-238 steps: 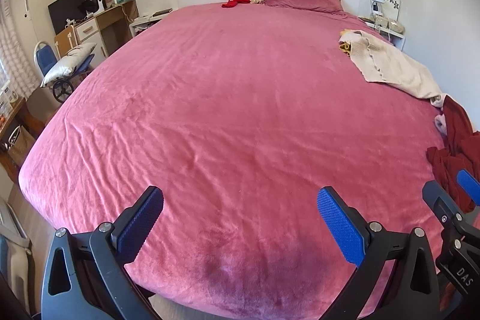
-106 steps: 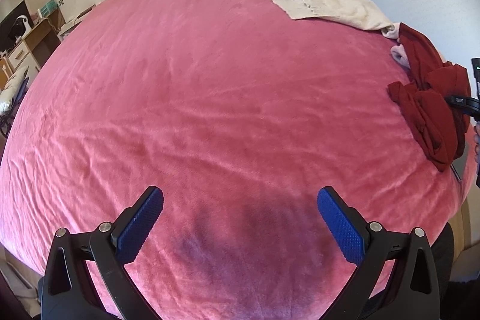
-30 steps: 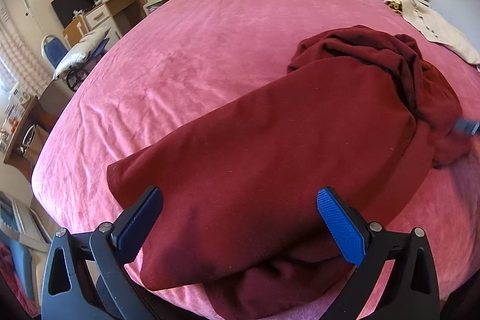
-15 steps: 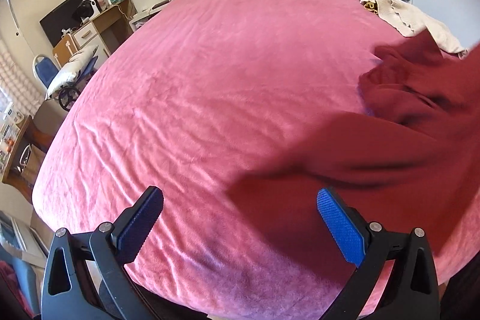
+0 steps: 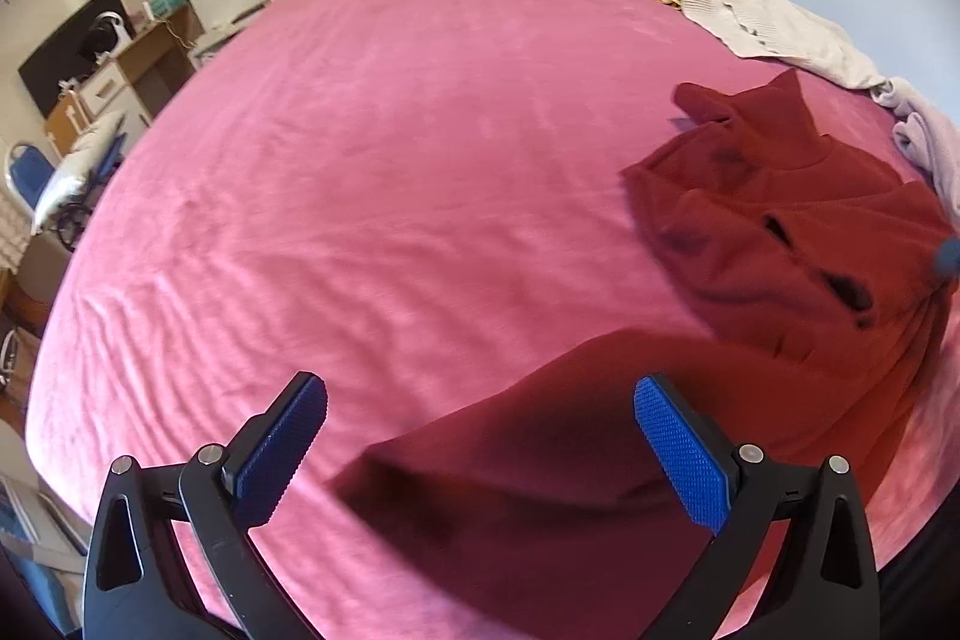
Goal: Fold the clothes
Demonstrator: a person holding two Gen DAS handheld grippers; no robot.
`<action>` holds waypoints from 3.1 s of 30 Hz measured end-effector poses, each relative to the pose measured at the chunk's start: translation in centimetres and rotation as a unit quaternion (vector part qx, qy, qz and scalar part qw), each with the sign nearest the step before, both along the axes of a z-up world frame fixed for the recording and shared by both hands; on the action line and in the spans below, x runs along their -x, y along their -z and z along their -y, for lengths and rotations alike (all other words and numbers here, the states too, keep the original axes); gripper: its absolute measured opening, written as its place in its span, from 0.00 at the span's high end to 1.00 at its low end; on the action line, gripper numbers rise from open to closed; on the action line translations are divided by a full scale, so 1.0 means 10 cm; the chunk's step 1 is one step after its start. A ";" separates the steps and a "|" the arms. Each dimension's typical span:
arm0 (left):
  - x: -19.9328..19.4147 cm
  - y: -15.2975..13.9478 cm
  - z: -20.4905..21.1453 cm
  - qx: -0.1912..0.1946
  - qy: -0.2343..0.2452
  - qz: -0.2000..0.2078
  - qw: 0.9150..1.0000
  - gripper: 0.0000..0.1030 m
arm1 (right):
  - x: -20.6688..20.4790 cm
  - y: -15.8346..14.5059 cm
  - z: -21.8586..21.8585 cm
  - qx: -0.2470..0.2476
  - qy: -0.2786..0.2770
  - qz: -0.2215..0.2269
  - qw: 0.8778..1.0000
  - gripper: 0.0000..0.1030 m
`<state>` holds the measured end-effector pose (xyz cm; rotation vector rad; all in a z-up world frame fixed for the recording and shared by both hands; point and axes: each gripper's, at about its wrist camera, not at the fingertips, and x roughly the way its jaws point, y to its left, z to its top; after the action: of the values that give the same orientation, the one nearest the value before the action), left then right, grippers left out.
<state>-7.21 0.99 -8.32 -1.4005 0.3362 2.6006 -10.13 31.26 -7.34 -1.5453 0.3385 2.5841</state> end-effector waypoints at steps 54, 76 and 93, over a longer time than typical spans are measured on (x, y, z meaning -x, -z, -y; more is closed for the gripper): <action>1.54 0.07 0.14 -0.051 0.003 0.040 0.998 0.60 | -0.21 -0.68 -1.91 -0.040 0.191 -0.065 0.979 0.87; 2.24 0.44 -1.34 -0.041 0.322 0.134 0.936 0.14 | 1.52 0.53 -1.01 -0.054 -0.284 0.150 0.946 0.69; 2.30 0.57 -1.55 -0.034 0.396 0.132 0.908 0.02 | 1.30 0.77 -0.85 -0.113 -0.321 0.148 0.928 0.82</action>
<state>-30.23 16.45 -14.02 -1.2199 0.6105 1.7280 -23.08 39.81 -14.99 -2.1847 -0.5721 2.5916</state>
